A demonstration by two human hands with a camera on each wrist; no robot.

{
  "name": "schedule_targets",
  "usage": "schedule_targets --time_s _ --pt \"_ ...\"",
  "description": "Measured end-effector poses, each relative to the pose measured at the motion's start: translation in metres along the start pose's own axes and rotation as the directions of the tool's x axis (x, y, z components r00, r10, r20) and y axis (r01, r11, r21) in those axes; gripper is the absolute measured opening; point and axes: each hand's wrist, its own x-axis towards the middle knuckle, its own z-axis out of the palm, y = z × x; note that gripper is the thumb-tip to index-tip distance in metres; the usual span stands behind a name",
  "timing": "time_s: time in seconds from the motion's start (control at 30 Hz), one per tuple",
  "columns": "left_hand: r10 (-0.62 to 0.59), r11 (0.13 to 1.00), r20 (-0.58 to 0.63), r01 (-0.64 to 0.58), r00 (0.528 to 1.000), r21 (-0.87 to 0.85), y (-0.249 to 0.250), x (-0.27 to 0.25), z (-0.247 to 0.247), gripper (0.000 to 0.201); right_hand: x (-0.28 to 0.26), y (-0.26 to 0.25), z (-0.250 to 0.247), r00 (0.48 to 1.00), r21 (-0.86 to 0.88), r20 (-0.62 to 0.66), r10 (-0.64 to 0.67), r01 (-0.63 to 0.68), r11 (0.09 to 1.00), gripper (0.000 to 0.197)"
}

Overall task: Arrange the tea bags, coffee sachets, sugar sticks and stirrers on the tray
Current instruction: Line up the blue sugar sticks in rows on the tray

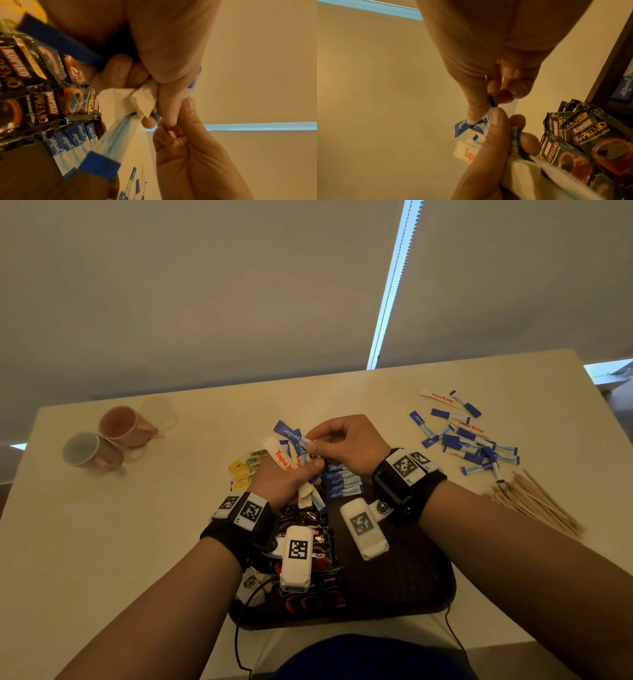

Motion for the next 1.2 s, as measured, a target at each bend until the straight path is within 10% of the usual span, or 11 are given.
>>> schedule_targets --time_s 0.4,0.7,1.2 --pt "0.021 0.994 -0.008 -0.020 1.000 0.109 -0.006 0.003 -0.004 0.014 0.001 -0.004 0.000 0.998 -0.241 0.063 0.002 0.014 0.970 0.016" --pt "-0.011 1.000 -0.069 0.010 0.998 -0.016 0.007 -0.001 -0.010 0.009 -0.005 -0.007 -0.013 0.995 0.093 -0.057 0.077 -0.071 0.993 0.025" --pt "-0.056 0.997 -0.104 0.051 0.993 -0.054 0.011 0.008 -0.012 0.024 -0.013 0.011 -0.018 0.998 -0.037 -0.050 0.043 -0.045 0.998 0.012"
